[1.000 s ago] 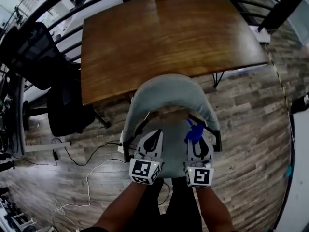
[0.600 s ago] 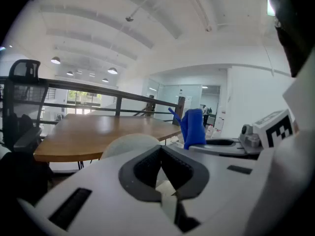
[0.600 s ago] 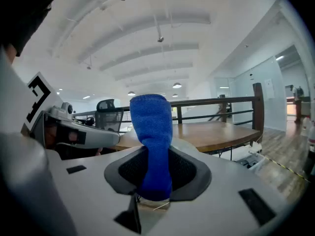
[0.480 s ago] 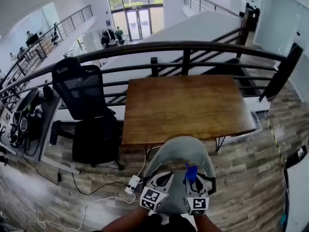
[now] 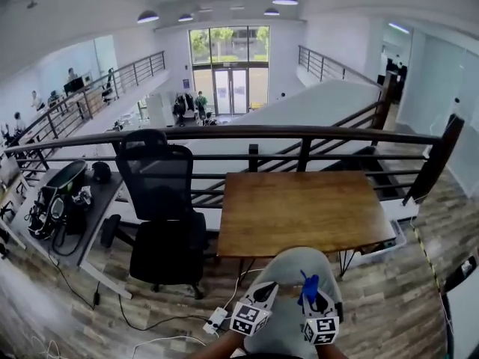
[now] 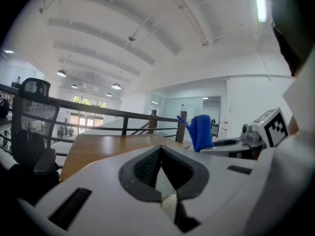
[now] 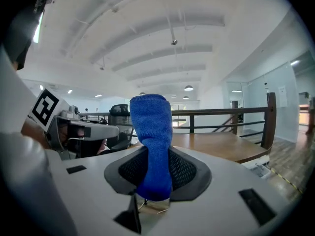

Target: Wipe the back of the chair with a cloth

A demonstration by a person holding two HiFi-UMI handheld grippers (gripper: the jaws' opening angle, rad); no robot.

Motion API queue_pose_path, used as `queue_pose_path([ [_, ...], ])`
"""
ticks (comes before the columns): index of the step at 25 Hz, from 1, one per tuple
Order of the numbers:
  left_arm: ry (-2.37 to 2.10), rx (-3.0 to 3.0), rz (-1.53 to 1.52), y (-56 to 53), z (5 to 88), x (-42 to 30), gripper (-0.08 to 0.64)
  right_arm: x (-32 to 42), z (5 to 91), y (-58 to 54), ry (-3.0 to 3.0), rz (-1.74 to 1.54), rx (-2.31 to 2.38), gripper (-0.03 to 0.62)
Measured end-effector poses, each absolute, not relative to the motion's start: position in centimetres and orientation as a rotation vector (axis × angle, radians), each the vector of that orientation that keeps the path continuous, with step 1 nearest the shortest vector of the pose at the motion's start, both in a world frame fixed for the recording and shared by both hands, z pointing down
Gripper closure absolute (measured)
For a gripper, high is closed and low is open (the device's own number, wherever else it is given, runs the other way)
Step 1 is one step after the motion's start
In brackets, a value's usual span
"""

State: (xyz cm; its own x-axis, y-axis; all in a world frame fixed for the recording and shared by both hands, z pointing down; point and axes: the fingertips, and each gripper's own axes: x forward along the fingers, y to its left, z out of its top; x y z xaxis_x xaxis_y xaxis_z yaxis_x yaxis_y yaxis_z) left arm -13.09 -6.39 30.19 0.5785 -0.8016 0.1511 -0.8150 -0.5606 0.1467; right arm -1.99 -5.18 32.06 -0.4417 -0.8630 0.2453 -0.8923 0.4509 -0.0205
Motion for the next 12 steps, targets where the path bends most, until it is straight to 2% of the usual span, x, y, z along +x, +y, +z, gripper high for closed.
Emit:
queue_pose_path([
  [6, -1.293, 2.673, 0.053, -3.5, 28.4, -12.5, 0.561, -2.7, 31.7, -3.7, -2.520, 0.268, 1.589, 0.474],
  [12, -1.306, 2.639, 0.044, -1.8, 27.6, -14.3, 0.561, -6.9, 29.2, -2.3, -2.592, 0.194, 1.499, 0.474],
])
